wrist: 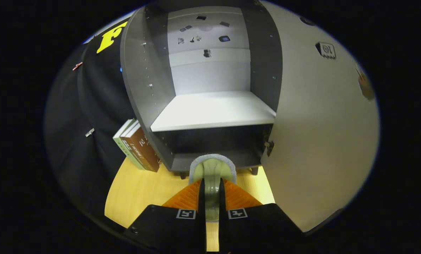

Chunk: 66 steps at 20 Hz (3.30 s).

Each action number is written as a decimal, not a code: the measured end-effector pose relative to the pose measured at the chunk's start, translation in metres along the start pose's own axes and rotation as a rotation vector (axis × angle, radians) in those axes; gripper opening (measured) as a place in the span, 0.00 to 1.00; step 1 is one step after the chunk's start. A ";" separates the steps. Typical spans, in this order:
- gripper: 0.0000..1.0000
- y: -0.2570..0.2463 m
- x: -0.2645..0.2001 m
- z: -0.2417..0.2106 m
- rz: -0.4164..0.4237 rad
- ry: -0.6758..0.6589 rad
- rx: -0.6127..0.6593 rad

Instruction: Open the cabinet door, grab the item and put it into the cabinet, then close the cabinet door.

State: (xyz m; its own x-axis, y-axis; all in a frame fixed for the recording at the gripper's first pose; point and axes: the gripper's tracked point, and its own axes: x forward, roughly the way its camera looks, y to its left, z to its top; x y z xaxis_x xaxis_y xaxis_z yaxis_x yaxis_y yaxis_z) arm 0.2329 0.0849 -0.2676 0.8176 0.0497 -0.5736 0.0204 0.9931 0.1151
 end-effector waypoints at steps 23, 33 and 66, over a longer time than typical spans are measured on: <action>0.17 -0.012 0.188 0.148 -0.107 0.064 -0.023; 0.39 -0.009 0.232 0.164 -0.065 0.110 0.035; 0.98 0.013 -0.247 0.234 -0.066 -0.886 -0.034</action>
State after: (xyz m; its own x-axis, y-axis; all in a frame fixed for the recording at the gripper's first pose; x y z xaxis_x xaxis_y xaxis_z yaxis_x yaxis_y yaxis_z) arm 0.1656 0.0603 0.0657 0.9607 -0.0935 0.2614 0.0773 0.9944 0.0718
